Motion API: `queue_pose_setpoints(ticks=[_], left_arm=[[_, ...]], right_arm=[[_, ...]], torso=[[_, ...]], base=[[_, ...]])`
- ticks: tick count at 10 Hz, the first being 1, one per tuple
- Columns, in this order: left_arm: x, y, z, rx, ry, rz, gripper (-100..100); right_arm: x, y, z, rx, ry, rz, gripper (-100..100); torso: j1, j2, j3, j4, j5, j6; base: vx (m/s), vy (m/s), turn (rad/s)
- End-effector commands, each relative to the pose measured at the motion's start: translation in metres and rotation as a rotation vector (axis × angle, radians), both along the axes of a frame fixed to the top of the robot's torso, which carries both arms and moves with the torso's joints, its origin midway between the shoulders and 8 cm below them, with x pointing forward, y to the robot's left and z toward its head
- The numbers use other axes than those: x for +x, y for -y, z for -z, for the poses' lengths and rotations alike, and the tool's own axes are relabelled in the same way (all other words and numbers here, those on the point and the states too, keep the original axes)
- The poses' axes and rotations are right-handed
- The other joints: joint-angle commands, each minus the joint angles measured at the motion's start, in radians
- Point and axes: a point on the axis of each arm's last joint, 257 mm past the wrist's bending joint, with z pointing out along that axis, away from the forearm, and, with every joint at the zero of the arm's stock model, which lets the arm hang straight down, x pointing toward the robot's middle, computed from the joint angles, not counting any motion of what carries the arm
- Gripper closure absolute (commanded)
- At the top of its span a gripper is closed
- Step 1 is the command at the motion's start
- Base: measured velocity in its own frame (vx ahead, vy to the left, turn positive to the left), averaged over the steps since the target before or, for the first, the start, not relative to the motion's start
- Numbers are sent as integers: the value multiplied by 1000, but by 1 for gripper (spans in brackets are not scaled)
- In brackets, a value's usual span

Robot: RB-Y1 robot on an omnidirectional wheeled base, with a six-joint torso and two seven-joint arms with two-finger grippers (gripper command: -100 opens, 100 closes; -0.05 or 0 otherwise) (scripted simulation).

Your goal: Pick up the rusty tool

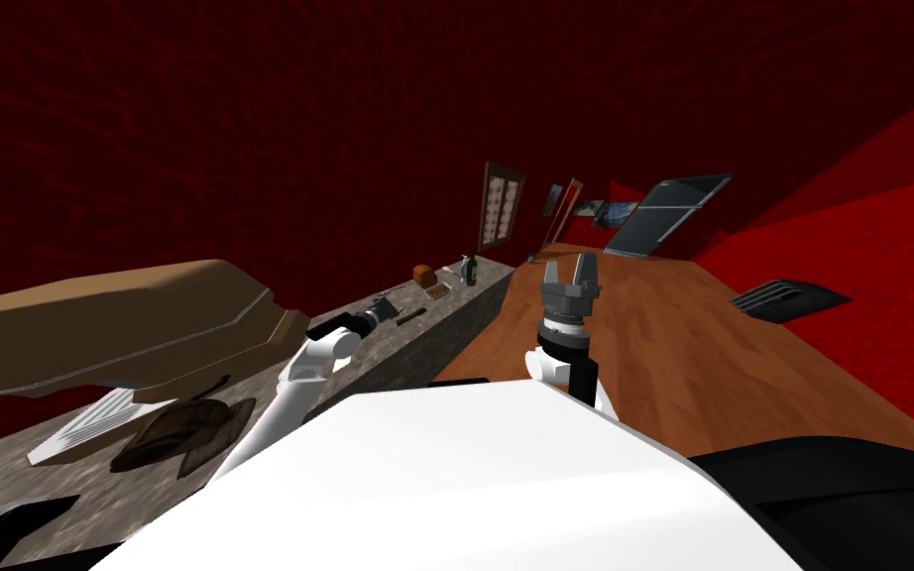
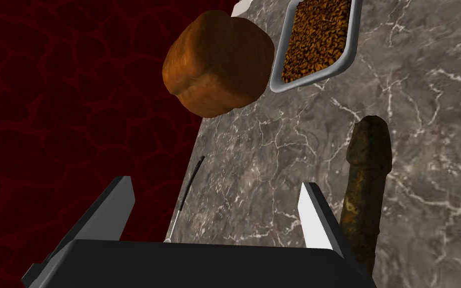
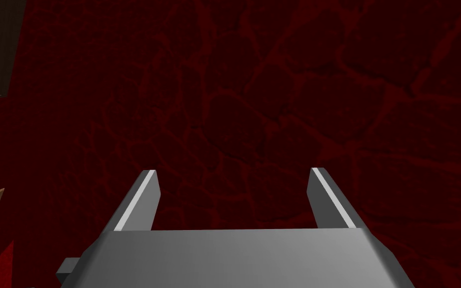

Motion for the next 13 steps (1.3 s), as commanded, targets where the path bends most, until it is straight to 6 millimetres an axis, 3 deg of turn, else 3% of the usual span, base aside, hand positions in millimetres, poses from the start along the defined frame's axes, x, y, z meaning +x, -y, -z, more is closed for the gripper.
queue_pose_setpoints(ticks=[1, 5, 7, 13], left_arm=[[-2, -2, 16, -5, -61, 3, -100], [-8, -20, 45, -29, -205, -8, -100], [-12, -20, 53, -23, -240, -3, -100], [-38, -53, 99, -42, -496, -43, -100]], right_arm=[[0, 0, 0, 0, 0, 0, 0], [0, 0, 0, 0, 0, 0, 0], [0, 0, 0, 0, 0, 0, 0], [0, 0, 0, 0, 0, 0, 0]], torso=[[0, 0, 0, 0, 0, 0], [0, 0, 0, 0, 0, 0], [-1, 0, 0, 0, 0, 0], [-2, -1, -1, 0, 0, 0]], base=[[15, -12, -46], [19, -21, -55], [16, -15, -25], [31, -30, -74]])
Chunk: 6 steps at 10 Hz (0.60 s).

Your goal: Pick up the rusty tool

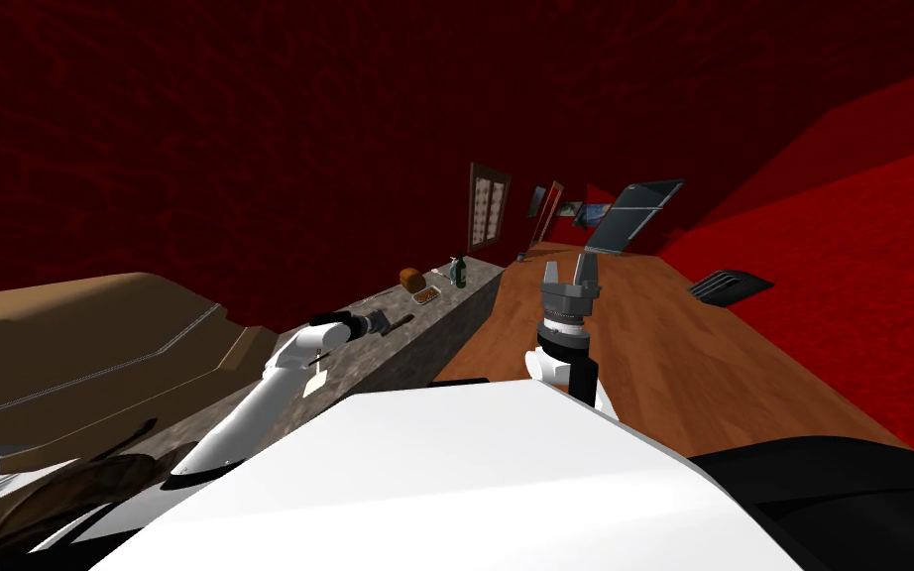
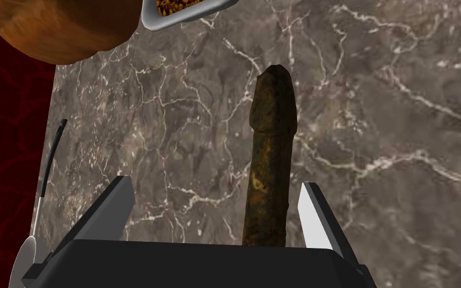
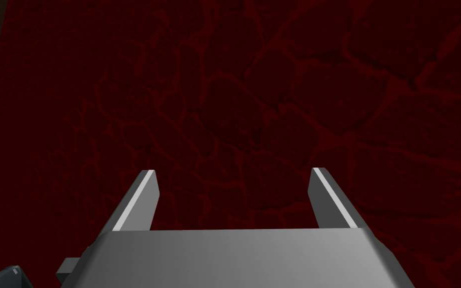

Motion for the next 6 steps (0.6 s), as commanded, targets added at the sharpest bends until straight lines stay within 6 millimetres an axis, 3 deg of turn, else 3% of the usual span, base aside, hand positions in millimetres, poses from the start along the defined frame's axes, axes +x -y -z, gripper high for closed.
queue_pose_setpoints(ticks=[1, 6], left_arm=[[-7, -2, 6, 2, -34, 1, -100], [-38, -39, 34, -6, -253, -64, -100]], right_arm=[[0, 0, 0, 0, 0, 0, 0], [0, 0, 0, 0, 0, 0, 0]], torso=[[0, 0, 0, 0, 0, 0], [0, 0, 0, 0, 0, 0]], base=[[21, -14, 7], [39, -35, -76]])
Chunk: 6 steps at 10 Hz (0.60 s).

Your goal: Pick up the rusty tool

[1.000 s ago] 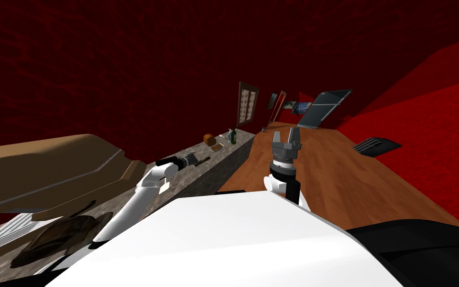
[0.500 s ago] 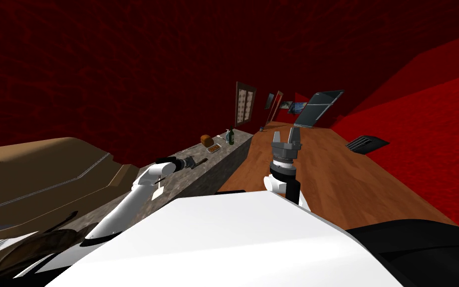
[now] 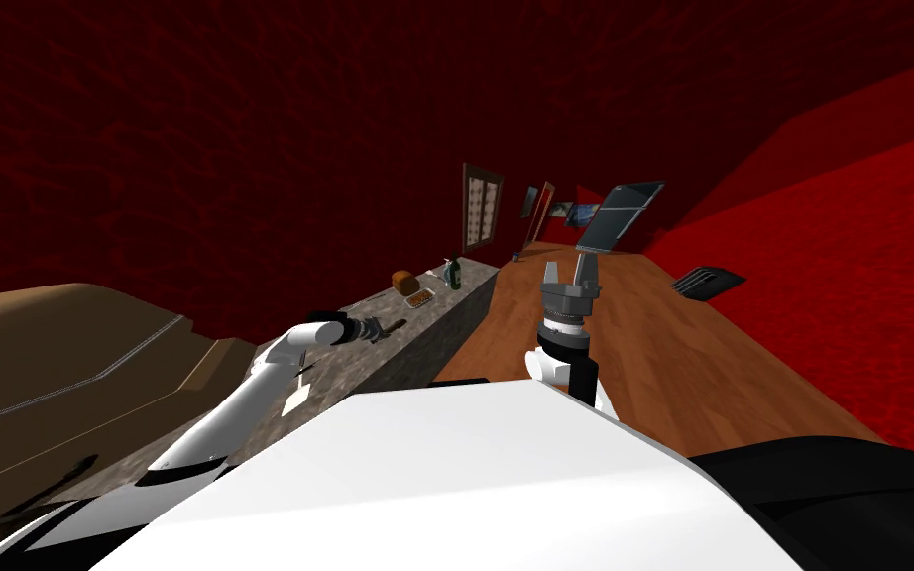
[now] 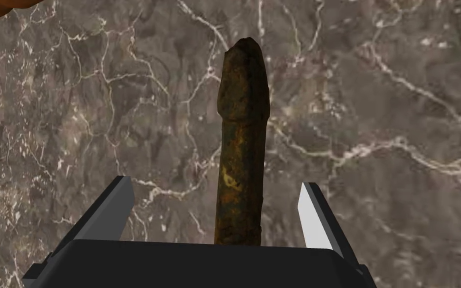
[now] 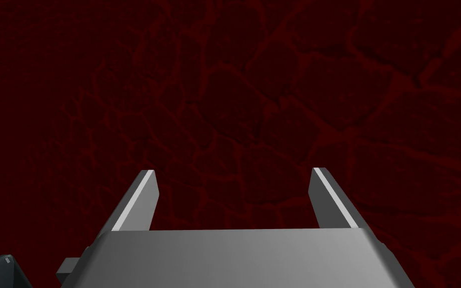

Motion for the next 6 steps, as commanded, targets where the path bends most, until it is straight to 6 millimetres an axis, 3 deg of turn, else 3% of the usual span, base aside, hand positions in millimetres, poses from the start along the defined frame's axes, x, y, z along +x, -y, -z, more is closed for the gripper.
queue_pose_setpoints(ticks=[1, 6], left_arm=[[-10, -7, 8, 0, -57, -10, -100], [-45, -41, 21, -2, -249, -85, -100]], right_arm=[[0, 0, 0, 0, 0, 0, 0], [0, 0, 0, 0, 0, 0, 0]], torso=[[0, 0, 0, 0, 0, 0], [1, 0, 0, 0, 0, -1]], base=[[45, -27, -53], [44, -30, -74]])
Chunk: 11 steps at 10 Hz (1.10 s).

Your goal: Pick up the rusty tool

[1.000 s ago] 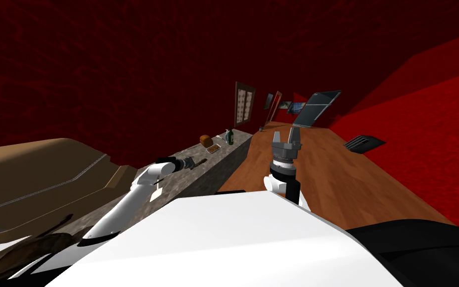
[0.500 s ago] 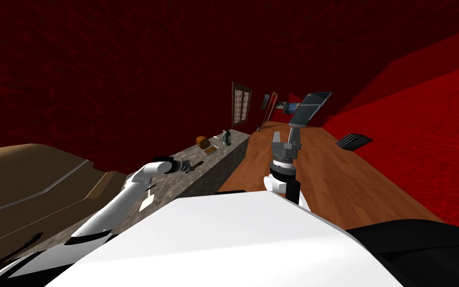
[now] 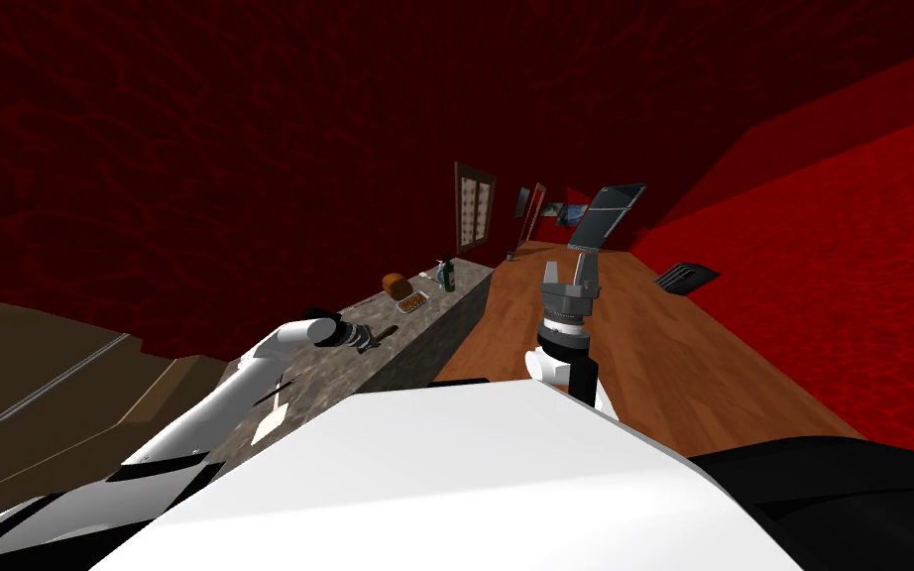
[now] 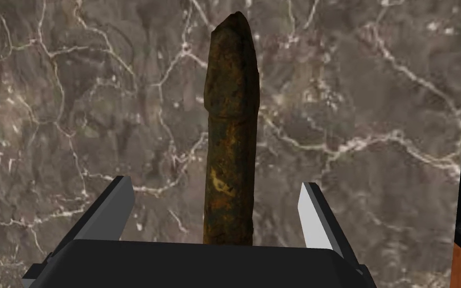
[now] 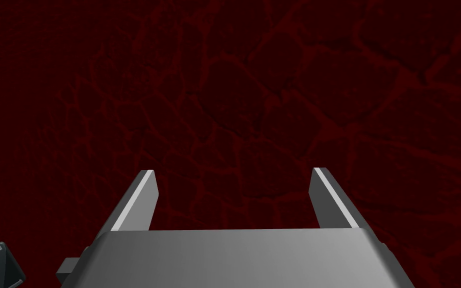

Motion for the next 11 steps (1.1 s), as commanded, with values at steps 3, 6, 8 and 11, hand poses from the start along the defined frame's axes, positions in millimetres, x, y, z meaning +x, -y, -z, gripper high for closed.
queue_pose_setpoints(ticks=[3, 6, 8, 11], left_arm=[[-22, -15, 5, 0, -103, -37, -100], [-43, -32, 6, 1, -202, -83, -100], [-58, -45, 4, 1, -272, -120, -100], [-69, -52, 2, 1, -319, -142, -100]], right_arm=[[0, 0, 0, 0, 0, 0, 0], [0, 0, 0, 0, 0, 0, 0], [0, 0, 0, 0, 0, 0, 0], [0, 0, 0, 0, 0, 0, 0]], torso=[[0, 0, 0, 0, 0, 0], [0, 1, 1, 0, 0, 0], [0, 0, 0, 0, 0, 0], [1, 1, 1, 0, 0, 0]], base=[[41, -32, -49], [31, -28, -56], [44, -31, -77], [28, -22, -31]])
